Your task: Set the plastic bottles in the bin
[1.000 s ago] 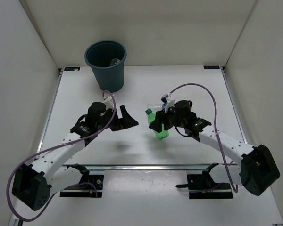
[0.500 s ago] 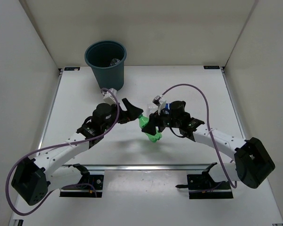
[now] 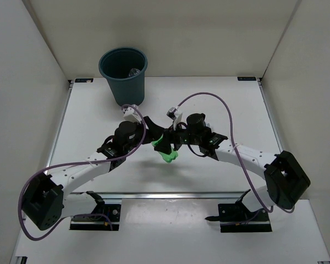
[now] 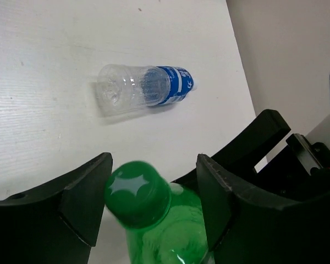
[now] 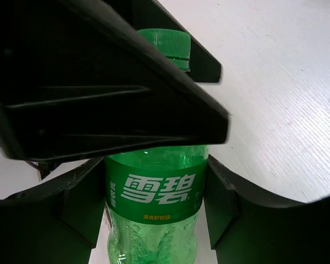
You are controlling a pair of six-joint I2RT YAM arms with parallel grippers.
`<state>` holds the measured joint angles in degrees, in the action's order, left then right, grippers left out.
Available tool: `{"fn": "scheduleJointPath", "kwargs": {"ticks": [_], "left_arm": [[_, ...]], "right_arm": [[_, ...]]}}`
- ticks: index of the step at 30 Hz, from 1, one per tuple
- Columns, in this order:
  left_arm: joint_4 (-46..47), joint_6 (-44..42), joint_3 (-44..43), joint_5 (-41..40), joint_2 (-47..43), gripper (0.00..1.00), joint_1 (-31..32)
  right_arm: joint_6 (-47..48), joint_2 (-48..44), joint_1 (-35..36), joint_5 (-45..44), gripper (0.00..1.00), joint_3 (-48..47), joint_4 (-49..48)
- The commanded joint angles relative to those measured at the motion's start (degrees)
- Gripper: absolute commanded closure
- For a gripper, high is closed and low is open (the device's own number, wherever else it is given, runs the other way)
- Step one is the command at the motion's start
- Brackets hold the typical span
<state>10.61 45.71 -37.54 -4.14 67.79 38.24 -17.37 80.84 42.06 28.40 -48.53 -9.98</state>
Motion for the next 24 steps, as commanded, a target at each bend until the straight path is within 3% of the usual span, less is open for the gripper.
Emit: {"fn": "scheduleJointPath", "kwargs": {"ticks": [1,7,9,11,14,16,20,24], "left_arm": [[1.34,-1.77,-1.84,0.35,0.33,0.29,-0.70],[-0.77,-2.12,-0.96,-0.43,-0.64,0.58,-0.97],[-0.59,-1.68,-1.04,0.62,-0.82,0.70,-1.76],[-0.85,-2.03,-1.48,0.89,-0.99,0.76,-2.55],[-2.43,-4.05,-4.02,0.45,-0.73,0.85,-3.87],[-3.66,-6.24,-6.39,-0.25,-0.29,0.87,-5.45],[-7.53,-11.68,-14.20,-3.32,1.20,0.89,-9.49],[-8.41,-18.28,-26.31,-10.68,5.14,0.89,-14.68]], "right_arm": [[0.23,0.90,1.53,-0.88,0.79,-2.62,-3.73],[-0.48,1.16,0.74,-2.47,0.79,-3.50,-4.26],[-0.30,1.51,0.48,-2.13,0.74,-3.59,-3.82],[-0.56,1.51,0.56,-1.43,0.56,-3.59,-3.65],[-0.57,0.82,-0.22,-0.63,0.16,-3.67,-3.21],[-0.91,-0.58,-1.01,-0.72,0.01,-3.06,-2.60],[-1.36,-5.32,-3.65,-1.15,0.01,-1.13,0.65],[-2.32,-10.25,-9.35,-8.07,0.01,0.20,9.43]]}}
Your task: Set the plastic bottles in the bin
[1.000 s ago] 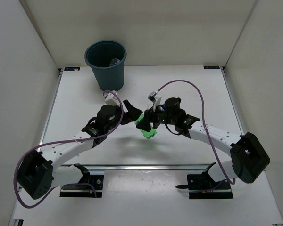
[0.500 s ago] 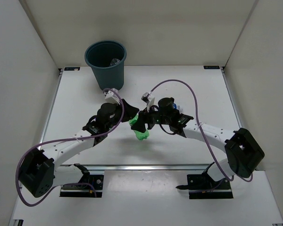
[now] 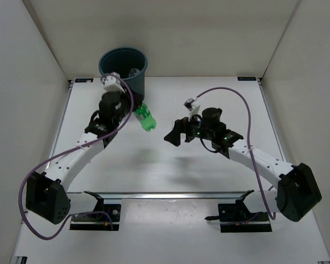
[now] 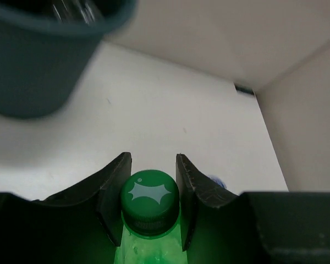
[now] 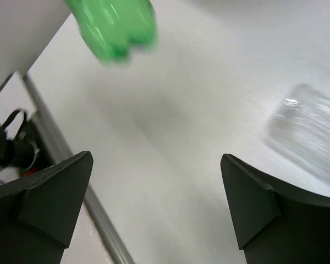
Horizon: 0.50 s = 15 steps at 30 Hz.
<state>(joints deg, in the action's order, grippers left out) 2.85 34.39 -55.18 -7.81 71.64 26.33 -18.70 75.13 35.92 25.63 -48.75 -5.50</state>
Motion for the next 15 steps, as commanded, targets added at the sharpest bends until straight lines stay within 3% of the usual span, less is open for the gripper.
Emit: {"fn": "scheduleJointPath", "kwargs": {"ticks": [1,2,9,15], "left_arm": [[-1.87,-9.75,-11.50,-10.17,3.92,0.90,-3.73],[-2.23,-12.91,-19.54,-13.60,7.34,0.89,-4.26],[2.41,-24.35,-44.64,-29.34,31.15,0.85,-7.78],[14.25,-36.21,-64.60,-39.37,47.87,0.82,-8.40]], "right_arm": [[-0.90,-4.64,-5.05,-8.46,0.01,0.15,8.89],[-2.12,-5.25,-6.12,-12.66,0.01,0.06,12.40],[-7.40,-5.53,-9.91,-25.25,0.01,-0.90,23.42],[-15.31,-2.89,-11.93,-32.03,0.01,-2.92,30.80]]}}
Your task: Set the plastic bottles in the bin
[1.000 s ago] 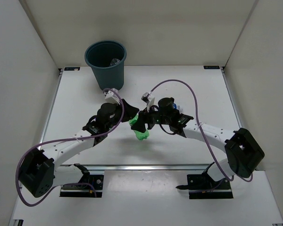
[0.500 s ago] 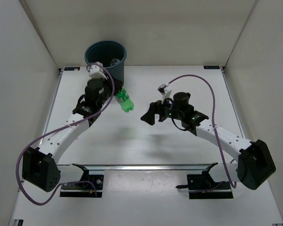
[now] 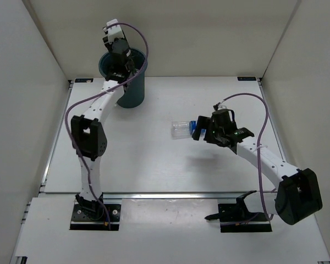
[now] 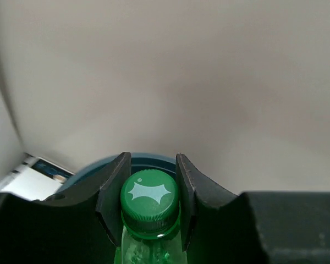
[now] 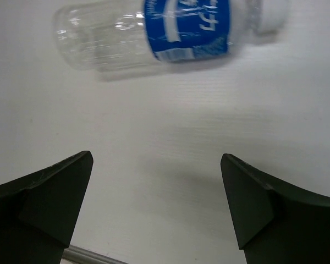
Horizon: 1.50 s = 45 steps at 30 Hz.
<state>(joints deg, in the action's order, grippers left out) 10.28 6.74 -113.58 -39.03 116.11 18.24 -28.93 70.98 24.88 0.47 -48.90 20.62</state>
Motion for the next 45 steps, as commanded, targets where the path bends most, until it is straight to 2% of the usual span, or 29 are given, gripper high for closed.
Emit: {"fn": "scheduleJointPath", "kwargs": {"ticks": [1,3,4,5,7,10,14,17,19,20,21,22,23,25,26,27,31,32,36,40,41,43,45], "left_arm": [[8.33,-11.55,-7.09,-8.78,5.68,0.81,-0.57],[11.59,-14.28,-10.51,-8.97,8.32,0.78,-0.57],[11.51,-14.30,-10.52,-8.61,9.56,0.65,-0.83],[10.82,-12.74,-11.31,-8.87,9.66,0.40,-0.84],[7.31,-9.14,-12.36,-6.08,9.13,0.02,-1.36],[-0.41,-7.09,-17.62,-0.11,8.26,0.01,-2.85],[-10.27,-0.09,-21.15,7.28,4.14,0.01,-4.61],[-24.23,7.19,-21.25,17.12,0.18,0.01,-6.19],[-32.13,11.25,-14.26,29.57,-6.30,0.02,-6.46],[-33.04,14.06,-11.08,32.23,-10.08,0.01,-5.16],[-32.26,12.26,-3.31,34.17,-12.38,0.01,-3.49],[-32.26,11.02,3.47,35.24,-16.23,0.01,-1.91],[-34.00,8.84,8.06,32.37,-19.23,0.01,1.50],[-36.72,7.23,14.48,29.98,-23.98,0.01,7.92],[-37.09,8.28,19.83,30.32,-25.14,0.01,8.39],[-35.44,10.46,25.20,35.02,-27.76,0.01,8.57],[-30.25,20.67,38.94,53.49,-36.46,0.01,1.03],[-30.58,21.11,42.18,53.27,-37.79,0.01,0.23],[-37.51,16.73,45.37,40.47,-45.96,0.02,1.61],[-39.72,16.29,50.28,40.59,-52.12,0.01,0.66],[-39.47,16.55,50.91,41.74,-53.35,0.01,0.13],[-39.64,16.90,53.89,43.32,-54.85,0.01,0.48],[-39.81,16.81,55.39,45.78,-55.56,0.01,0.83]], "right_arm": [[-6.48,1.61,-0.80,-8.28,0.01,-3.30,5.91],[-8.25,2.40,-0.97,-8.91,0.00,-3.74,6.01],[-10.16,2.67,-1.15,-9.26,0.01,-3.65,6.18],[-12.18,3.19,-1.50,-9.61,0.01,-3.74,6.18],[-15.52,3.63,-3.43,-8.91,0.00,-3.83,6.01],[-18.78,4.77,-4.84,-7.32,0.01,-4.96,3.38],[-23.36,8.38,-3.97,-13.21,0.00,-9.54,4.43],[-26.00,12.33,-4.49,-15.15,0.01,-12.53,2.50],[-27.14,17.76,-4.41,-16.55,0.01,-16.55,3.89],[-27.58,19.18,-4.67,-16.29,0.01,-19.01,5.64],[-27.93,20.94,-4.67,-16.29,0.01,-19.82,6.70],[-28.37,22.61,-4.15,-16.46,0.01,-20.70,7.49],[-29.25,23.67,-3.36,-18.03,0.01,-21.05,7.15],[-30.48,26.38,-2.30,-19.97,0.01,-22.89,7.67],[-30.92,28.84,-1.69,-19.89,0.01,-24.64,8.64],[-30.84,31.39,-1.68,-19.63,0.01,-27.53,9.52],[-31.36,37.30,0.42,-21.30,0.01,-32.48,13.65],[-31.63,38.17,0.52,-20.95,0.01,-31.87,13.13],[-32.95,39.14,2.18,-20.33,0.00,-29.67,11.81],[-32.34,38.89,2.19,-20.43,0.05,-28.01,11.21],[-32.25,38.53,2.27,-20.07,0.10,-26.52,9.72],[-31.37,37.04,2.62,-20.33,0.29,-24.85,7.60],[-28.66,35.81,2.36,-20.33,0.41,-23.52,4.71]]}}
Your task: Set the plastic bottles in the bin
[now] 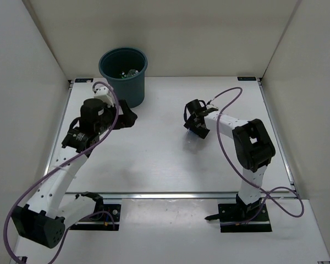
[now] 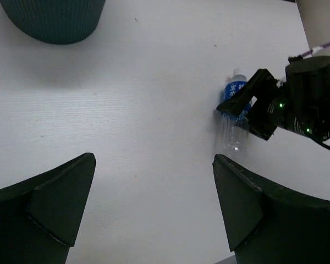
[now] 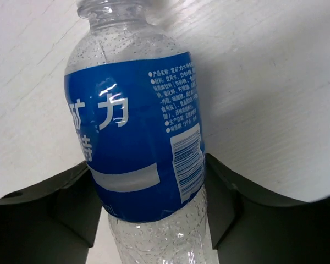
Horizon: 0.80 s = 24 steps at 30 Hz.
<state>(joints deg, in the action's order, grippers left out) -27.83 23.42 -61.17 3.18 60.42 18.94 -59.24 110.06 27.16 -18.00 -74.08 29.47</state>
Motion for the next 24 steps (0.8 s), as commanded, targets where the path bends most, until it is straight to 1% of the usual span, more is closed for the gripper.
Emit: {"fn": "scheduleJointPath", "kwargs": {"ticks": [1,2,4,5,6,7,8,9,10,11,12,13,14,15,16,17,19,21,22,24], "left_arm": [[-1.09,0.31,3.68,5.24,0.13,0.01,0.66],[-0.65,0.83,4.21,7.43,0.05,0.01,0.31],[1.89,2.58,6.57,11.83,0.13,0.01,0.13],[3.82,3.81,8.15,15.33,0.22,0.02,-0.30],[5.32,5.22,8.43,17.45,0.48,0.02,-0.13],[7.60,5.84,9.39,20.52,0.40,0.02,0.22],[10.40,7.94,9.75,22.55,1.53,0.02,0.83],[11.65,9.87,10.01,23.70,2.41,0.02,1.45],[13.66,10.76,10.10,24.32,2.59,0.01,1.89],[15.95,12.94,10.54,24.33,3.64,0.01,3.37],[17.45,14.62,10.89,22.33,3.82,0.01,4.60],[19.81,15.85,11.42,21.87,4.17,0.01,5.31],[23.23,17.69,12.20,20.56,4.35,0.01,6.10],[26.31,19.45,13.43,19.16,4.44,0.01,6.46],[27.30,20.69,13.96,18.45,4.35,0.01,7.16],[30.18,20.44,14.14,17.14,4.96,0.01,7.95],[28.99,17.56,12.83,8.03,6.19,0.01,11.36],[28.19,15.18,11.34,2.39,6.89,0.01,13.57],[28.36,15.16,11.42,0.70,6.64,0.02,14.02],[31.77,17.17,14.39,1.22,5.77,0.01,12.97]], "right_arm": [[3.59,-4.14,-0.17,-1.08,0.42,2.45,-4.94],[5.44,-4.76,-0.44,0.67,0.44,3.76,-7.74],[12.36,-9.14,-0.79,5.14,0.49,7.88,-14.59],[14.49,-11.95,-1.14,10.91,0.52,11.82,-22.02],[18.25,-13.19,-1.32,14.27,0.57,13.86,-29.05],[21.85,-15.90,-2.19,23.10,0.60,17.10,-33.99],[22.50,-17.76,-2.54,28.58,0.60,19.22,-37.87],[25.29,-18.82,-2.55,30.72,0.61,19.68,-39.91],[29.75,-20.31,-1.68,36.05,0.62,20.81,-41.24],[30.76,-22.33,-1.06,38.98,0.68,21.52,-41.77],[33.38,-23.48,-0.18,39.87,0.71,22.05,-42.47],[36.19,-25.14,1.04,43.02,0.70,23.79,-43.26],[37.26,-26.64,2.80,43.57,0.68,24.59,-43.19],[38.23,-26.91,4.38,44.10,0.69,24.69,-42.05],[39.72,-27.35,4.40,44.71,0.71,24.78,-41.69],[39.99,-27.79,5.44,45.41,0.73,24.95,-41.17],[40.87,-27.62,6.85,47.61,0.74,24.51,-40.29],[40.78,-27.53,8.17,48.32,0.73,23.90,-39.58],[41.13,-27.36,9.04,49.02,0.74,23.46,-39.06],[41.84,-27.00,10.54,48.50,0.75,22.93,-38.44]]}}
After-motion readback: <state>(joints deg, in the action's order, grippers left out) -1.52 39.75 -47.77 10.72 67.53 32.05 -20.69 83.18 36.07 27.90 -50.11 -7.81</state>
